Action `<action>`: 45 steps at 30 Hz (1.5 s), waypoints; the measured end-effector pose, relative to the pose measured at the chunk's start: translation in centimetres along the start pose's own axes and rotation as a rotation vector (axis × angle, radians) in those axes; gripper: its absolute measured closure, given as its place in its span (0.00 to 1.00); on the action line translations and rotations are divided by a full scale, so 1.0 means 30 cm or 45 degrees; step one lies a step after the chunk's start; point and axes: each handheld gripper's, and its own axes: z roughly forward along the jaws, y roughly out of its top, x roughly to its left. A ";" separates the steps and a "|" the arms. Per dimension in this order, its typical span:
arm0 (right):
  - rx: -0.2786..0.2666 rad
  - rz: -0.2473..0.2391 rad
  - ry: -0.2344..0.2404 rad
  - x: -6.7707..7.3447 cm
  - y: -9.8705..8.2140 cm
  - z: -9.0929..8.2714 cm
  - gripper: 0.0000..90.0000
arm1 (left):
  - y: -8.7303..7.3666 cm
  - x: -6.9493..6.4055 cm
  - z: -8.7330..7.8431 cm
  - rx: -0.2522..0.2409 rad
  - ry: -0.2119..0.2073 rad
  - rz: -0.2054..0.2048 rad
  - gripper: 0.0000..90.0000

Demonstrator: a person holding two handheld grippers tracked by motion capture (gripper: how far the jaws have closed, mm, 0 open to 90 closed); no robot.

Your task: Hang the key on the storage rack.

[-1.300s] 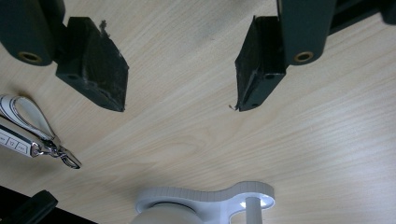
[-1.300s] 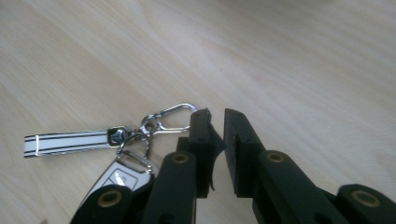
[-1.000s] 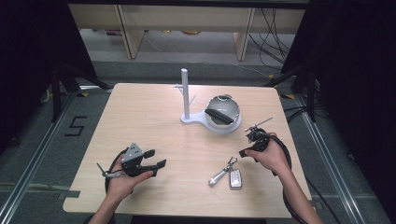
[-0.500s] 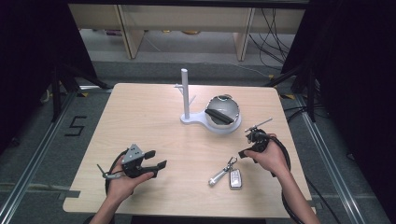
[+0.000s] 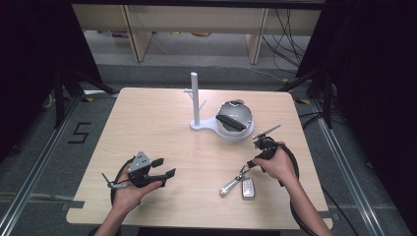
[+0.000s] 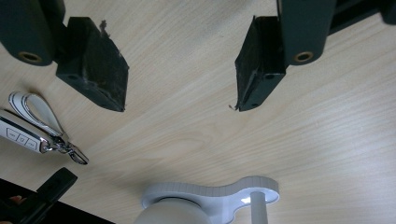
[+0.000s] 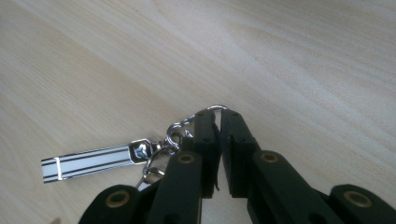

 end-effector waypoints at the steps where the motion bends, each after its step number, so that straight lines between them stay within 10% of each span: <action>1: 0.006 0.033 -0.017 0.011 0.001 0.008 0.95 | -0.001 0.000 0.000 0.001 0.000 0.002 0.37; 25: 0.059 0.014 -0.140 0.020 0.021 0.054 0.90 | -0.003 0.002 -0.003 -0.004 -0.005 -0.001 0.37; 35: 0.102 -0.113 -0.252 0.041 0.023 0.068 0.94 | -0.005 -0.001 -0.002 0.001 0.002 0.004 0.37; 45: -0.013 -0.208 -0.282 0.044 0.007 0.067 0.98 | -0.005 -0.003 0.000 0.006 -0.003 0.004 0.37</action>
